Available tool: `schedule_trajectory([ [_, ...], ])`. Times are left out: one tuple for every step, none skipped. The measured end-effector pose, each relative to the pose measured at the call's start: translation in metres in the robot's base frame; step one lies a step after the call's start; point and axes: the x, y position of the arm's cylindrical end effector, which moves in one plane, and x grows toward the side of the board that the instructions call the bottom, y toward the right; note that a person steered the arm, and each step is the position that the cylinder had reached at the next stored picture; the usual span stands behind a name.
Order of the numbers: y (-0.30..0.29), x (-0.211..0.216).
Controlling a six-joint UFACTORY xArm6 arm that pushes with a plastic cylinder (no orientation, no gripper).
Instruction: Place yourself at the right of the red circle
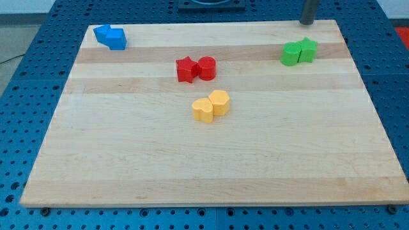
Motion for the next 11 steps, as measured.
schedule_trajectory([
  [-0.025, 0.004],
  [-0.062, 0.039],
  [-0.090, 0.095],
  [-0.101, 0.144],
  [-0.099, 0.186],
  [-0.099, 0.193],
  [-0.101, 0.190],
  [-0.112, 0.168],
  [-0.143, 0.148],
  [-0.171, 0.148],
  [-0.192, 0.148],
])
